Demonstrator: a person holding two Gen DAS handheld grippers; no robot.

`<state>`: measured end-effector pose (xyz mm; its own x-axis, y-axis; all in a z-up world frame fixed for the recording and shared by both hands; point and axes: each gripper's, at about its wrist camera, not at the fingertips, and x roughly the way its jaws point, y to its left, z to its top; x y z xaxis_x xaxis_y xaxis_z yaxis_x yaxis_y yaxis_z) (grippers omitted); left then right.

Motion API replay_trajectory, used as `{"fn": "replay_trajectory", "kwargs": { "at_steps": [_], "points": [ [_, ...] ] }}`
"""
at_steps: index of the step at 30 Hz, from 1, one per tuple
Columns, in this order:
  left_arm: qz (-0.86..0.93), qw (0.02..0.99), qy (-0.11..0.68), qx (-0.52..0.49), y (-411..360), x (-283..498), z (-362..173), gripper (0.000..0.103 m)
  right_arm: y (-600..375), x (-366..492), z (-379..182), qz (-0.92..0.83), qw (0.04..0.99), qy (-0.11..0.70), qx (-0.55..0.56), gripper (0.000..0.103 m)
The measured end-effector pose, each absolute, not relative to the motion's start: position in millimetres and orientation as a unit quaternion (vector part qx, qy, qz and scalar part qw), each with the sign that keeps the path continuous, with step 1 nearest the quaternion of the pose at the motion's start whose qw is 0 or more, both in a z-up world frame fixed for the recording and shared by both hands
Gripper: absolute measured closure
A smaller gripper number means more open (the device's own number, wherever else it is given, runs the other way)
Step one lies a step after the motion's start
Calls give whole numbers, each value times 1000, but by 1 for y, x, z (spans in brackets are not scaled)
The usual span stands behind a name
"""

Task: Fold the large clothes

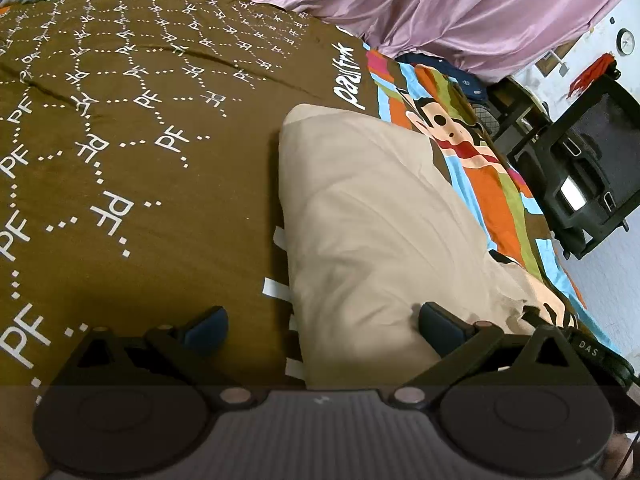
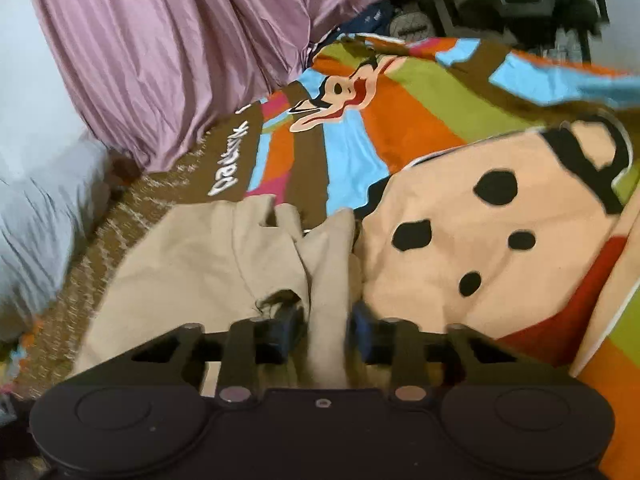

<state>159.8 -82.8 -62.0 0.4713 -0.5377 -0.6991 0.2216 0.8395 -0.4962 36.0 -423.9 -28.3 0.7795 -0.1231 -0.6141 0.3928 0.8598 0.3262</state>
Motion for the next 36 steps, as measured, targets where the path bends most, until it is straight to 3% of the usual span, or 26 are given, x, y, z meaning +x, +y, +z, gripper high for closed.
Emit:
{"fn": "replay_trajectory", "kwargs": {
  "at_steps": [7,11,14,16,18,20,22,29,36],
  "points": [
    [-223,843,461,-166,-84,159,-61,0,-359,33,-15,-107,961,254,-24,85],
    [-223,843,461,-166,-84,159,-61,0,-344,36,-18,-103,959,249,-88,85],
    [-223,843,461,-166,-84,159,-61,0,-354,38,-18,-110,959,256,-58,72],
    [-224,843,461,-166,-84,159,-61,0,-367,39,-16,-114,959,259,-7,51],
    [-226,841,462,-168,-83,159,-61,0,-380,37,-13,-115,958,257,51,37],
    [-230,837,465,-172,-82,160,-61,0,-397,34,-11,-112,953,254,119,35],
    [-234,833,469,-176,-81,163,-61,0,-414,34,-13,-111,943,257,181,18],
    [-286,821,461,-179,-85,193,-55,1,-457,68,-42,-70,887,318,327,16],
    [-317,787,500,-173,-104,238,-77,0,-453,105,-49,-27,897,359,257,19]
  ]
}}
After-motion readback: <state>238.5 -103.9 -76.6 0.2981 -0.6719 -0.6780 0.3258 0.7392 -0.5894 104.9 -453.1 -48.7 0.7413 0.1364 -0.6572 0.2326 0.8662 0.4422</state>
